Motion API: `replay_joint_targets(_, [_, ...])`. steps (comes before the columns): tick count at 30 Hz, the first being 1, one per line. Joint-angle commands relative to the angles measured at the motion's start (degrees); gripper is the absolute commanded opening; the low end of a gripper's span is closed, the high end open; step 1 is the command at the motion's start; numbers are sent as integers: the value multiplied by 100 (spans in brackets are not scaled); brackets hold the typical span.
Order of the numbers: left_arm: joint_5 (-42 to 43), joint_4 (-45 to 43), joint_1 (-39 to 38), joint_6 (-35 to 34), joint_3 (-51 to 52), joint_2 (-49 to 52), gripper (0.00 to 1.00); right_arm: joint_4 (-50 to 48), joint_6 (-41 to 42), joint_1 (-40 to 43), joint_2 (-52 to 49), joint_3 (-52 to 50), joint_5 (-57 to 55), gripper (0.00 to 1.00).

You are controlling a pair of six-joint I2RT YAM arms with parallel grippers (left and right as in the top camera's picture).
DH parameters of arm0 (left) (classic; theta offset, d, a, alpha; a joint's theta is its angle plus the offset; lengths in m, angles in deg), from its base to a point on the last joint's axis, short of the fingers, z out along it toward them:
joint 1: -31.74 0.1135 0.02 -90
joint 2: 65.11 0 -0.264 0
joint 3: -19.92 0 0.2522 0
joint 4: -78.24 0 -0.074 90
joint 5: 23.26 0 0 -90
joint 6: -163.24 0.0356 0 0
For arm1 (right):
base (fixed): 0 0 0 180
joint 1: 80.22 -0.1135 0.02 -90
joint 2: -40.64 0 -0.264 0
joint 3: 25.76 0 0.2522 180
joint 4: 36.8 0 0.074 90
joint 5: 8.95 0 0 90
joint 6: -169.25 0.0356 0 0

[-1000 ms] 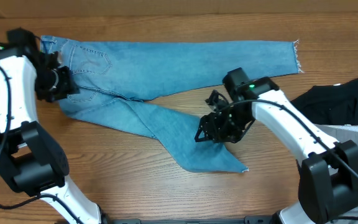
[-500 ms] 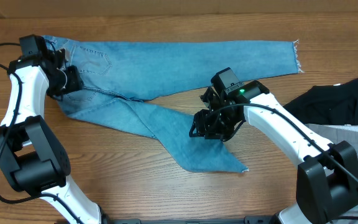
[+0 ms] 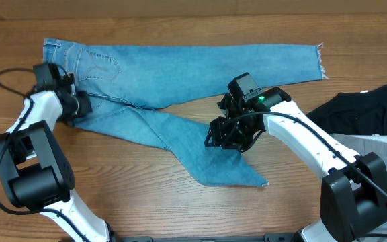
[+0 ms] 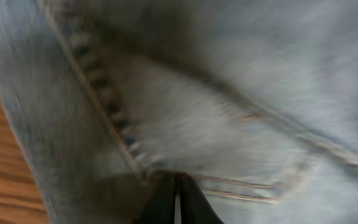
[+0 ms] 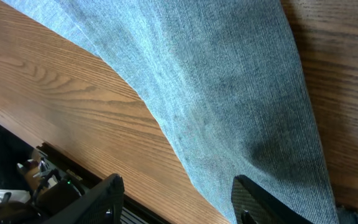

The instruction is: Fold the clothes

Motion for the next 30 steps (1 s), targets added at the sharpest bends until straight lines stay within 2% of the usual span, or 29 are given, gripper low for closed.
replay_joint_targets(1, [144, -271, 208, -153, 374, -13, 8, -31, 33, -7, 37, -11, -17, 59])
replay_joint_targets(2, [101, -210, 247, -192, 428, -13, 4, -31, 33, -7, 37, -11, -17, 59])
replay_joint_targets(8, [-949, 1147, 804, -1314, 463, -13, 4, -35, 179, -7, 37, -11, -20, 59])
replay_joint_targets(11, [-1064, 1786, 1375, -1947, 461, -39, 4, -26, 177, -7, 37, -11, -26, 59])
replay_joint_targets(13, [-979, 2037, 1840, -2114, 459, -74, 4, -7, 175, -7, 37, -11, -50, 60])
replay_joint_targets(18, [15, 2190, 2721, -1971, 444, -280, 4, 111, 177, -7, 37, -11, -267, 64])
replay_joint_targets(20, [551, 2194, 2905, -1683, 444, -463, 4, 195, 177, -7, 37, -11, -278, 67])
replay_joint_targets(24, [1510, 2031, 2850, -1172, 444, -925, 4, 306, 175, -7, 37, -13, -328, 71])
replay_joint_targets(26, [1668, 1969, 2691, -933, 442, -1180, 4, 387, 214, -7, 37, -15, -522, 75])
replay_joint_targets(29, [1661, 1856, 2382, -664, 444, -1585, 4, 741, 1257, 9, 37, -72, -1366, 80])
replay_joint_targets(30, [1661, 1808, 2271, -629, 444, -1709, 4, 852, 1495, 35, 37, -101, -1381, 85])
